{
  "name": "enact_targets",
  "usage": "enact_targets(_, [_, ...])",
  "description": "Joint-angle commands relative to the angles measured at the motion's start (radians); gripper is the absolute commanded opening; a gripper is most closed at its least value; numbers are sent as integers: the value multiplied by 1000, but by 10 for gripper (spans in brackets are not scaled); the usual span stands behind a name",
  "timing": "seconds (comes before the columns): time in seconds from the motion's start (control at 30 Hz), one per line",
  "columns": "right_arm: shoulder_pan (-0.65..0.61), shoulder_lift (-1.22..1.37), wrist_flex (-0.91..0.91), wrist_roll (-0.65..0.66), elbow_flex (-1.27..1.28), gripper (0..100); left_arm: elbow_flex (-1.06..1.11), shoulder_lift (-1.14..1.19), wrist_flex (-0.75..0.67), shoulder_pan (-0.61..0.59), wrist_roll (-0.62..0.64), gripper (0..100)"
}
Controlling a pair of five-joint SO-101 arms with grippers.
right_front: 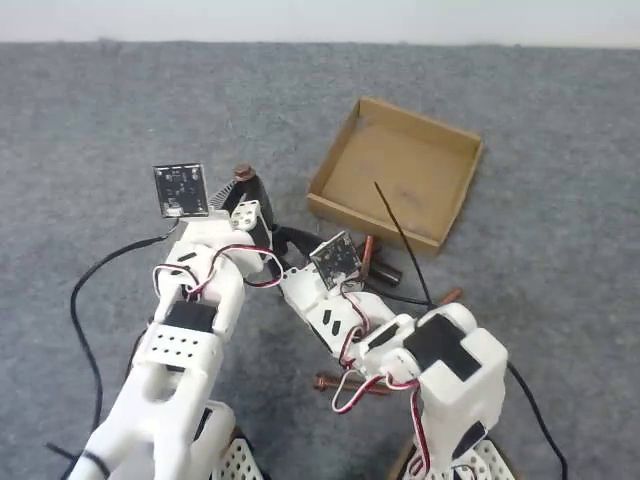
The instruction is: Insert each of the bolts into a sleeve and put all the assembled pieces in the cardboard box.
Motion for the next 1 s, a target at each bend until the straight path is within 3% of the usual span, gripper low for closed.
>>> enact_targets(0.0, [21, -84, 2, 18, 11, 6, -71, -38, -2, 28, -14, 12])
enact_targets(0.33, [35, -102, 2, 18, 17, 6, -76, -37, -6, 38, -17, 12])
enact_targets(0.5, [38, -188, 93, 14, 51, 6, -79, -35, -14, 58, -18, 12])
enact_targets(0.87, [35, -191, 134, 44, 54, 6, -77, 226, -310, 54, -18, 12])
enact_targets(0.97, [30, -185, 133, 77, 52, 6, -76, 236, -311, 54, -18, 12])
